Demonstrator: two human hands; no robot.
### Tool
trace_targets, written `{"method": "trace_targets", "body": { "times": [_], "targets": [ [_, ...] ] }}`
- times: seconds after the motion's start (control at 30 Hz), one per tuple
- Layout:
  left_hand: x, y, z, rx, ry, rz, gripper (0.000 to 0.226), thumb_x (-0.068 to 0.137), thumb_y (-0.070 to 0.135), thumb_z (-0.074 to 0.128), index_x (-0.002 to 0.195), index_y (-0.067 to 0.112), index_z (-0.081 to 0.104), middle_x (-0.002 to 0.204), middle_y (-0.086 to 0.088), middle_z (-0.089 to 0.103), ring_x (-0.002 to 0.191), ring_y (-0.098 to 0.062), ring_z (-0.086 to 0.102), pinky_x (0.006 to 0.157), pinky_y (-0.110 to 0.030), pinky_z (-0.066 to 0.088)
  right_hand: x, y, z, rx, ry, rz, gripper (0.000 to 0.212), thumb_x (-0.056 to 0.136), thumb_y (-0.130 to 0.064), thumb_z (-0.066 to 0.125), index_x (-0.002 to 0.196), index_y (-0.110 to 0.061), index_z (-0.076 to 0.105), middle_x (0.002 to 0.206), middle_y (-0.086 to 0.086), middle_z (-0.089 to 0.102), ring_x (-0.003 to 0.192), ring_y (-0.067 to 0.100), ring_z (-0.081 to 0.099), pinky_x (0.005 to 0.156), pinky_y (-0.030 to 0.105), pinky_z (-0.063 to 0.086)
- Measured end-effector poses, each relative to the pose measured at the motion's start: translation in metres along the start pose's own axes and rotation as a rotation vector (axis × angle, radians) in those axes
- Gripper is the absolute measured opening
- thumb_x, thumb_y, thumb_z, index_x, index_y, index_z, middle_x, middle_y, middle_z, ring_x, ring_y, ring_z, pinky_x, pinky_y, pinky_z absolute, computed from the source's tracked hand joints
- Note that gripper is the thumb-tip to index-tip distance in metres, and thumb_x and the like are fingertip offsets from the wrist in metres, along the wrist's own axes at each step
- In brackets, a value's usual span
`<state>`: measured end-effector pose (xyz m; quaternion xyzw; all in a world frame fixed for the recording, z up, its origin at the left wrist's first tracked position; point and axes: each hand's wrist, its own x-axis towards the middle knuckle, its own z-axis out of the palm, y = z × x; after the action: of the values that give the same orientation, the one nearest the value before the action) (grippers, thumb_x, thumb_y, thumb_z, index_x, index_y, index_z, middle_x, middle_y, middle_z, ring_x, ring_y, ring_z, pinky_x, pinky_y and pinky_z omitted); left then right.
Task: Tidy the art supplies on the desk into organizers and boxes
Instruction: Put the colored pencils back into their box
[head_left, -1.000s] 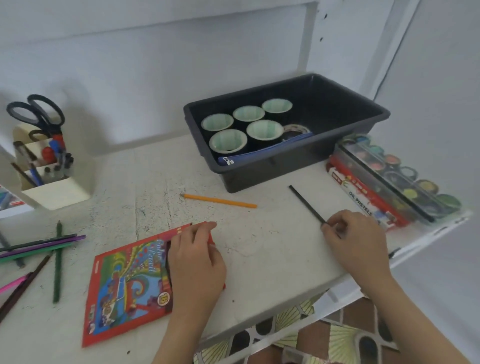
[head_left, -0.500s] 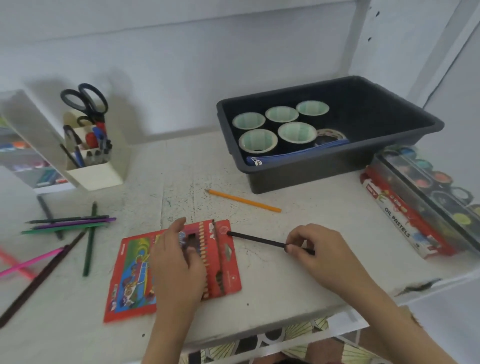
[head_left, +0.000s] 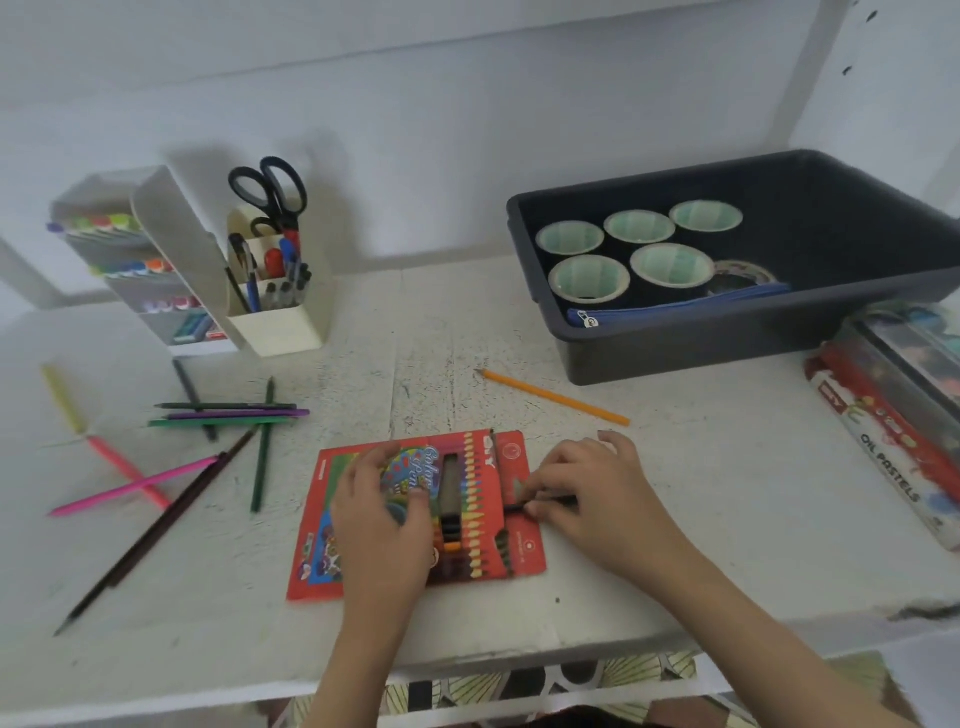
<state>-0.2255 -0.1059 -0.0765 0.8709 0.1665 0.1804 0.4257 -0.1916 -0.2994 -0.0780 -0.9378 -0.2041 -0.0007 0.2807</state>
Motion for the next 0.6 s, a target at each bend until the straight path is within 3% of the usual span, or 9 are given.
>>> {"method": "trace_targets", "body": {
  "times": [0.17, 0.27, 0.4, 0.6],
  "targets": [
    [0.001, -0.004, -0.012, 0.081, -0.116, 0.106, 0.027, 0.075, 0.005, 0.072, 0.091, 0.025, 0.065, 0.118, 0.001, 0.053, 0.117, -0.024, 0.048, 0.097, -0.043, 0.04, 0.002, -0.011, 0.009, -0.009, 0.059, -0.038, 0.016, 0.086, -0.043, 0.06, 0.095, -0.036, 0.072, 0.091, -0.022, 0.047, 0.093, -0.002, 0.043, 0.107, 0.029, 0.003],
    [-0.002, -0.005, -0.017, 0.105, -0.197, 0.196, 0.028, 0.068, 0.007, 0.079, 0.08, 0.031, 0.07, 0.118, 0.008, 0.052, 0.119, -0.019, 0.046, 0.098, -0.046, 0.038, -0.003, -0.008, 0.005, -0.005, 0.124, -0.009, 0.007, 0.086, -0.036, 0.062, 0.09, -0.036, 0.067, 0.095, -0.023, 0.049, 0.093, -0.004, 0.043, 0.109, 0.032, 0.008],
    [-0.002, -0.004, -0.022, 0.132, -0.26, 0.261, 0.034, 0.064, 0.014, 0.083, 0.076, 0.042, 0.067, 0.121, 0.014, 0.051, 0.117, -0.015, 0.046, 0.1, -0.047, 0.034, -0.007, 0.001, -0.005, -0.043, 0.103, 0.062, 0.005, 0.083, -0.035, 0.066, 0.079, -0.039, 0.064, 0.096, -0.024, 0.047, 0.098, -0.003, 0.044, 0.111, 0.036, 0.006],
    [0.001, -0.007, -0.023, 0.117, -0.321, 0.264, 0.04, 0.068, 0.018, 0.081, 0.079, 0.05, 0.061, 0.126, 0.014, 0.047, 0.128, -0.021, 0.039, 0.104, -0.054, 0.031, -0.001, -0.011, 0.01, 0.018, 0.057, 0.077, 0.01, 0.085, -0.044, 0.062, 0.09, -0.039, 0.07, 0.103, -0.023, 0.045, 0.101, -0.003, 0.036, 0.112, 0.04, 0.011]
  ]
}}
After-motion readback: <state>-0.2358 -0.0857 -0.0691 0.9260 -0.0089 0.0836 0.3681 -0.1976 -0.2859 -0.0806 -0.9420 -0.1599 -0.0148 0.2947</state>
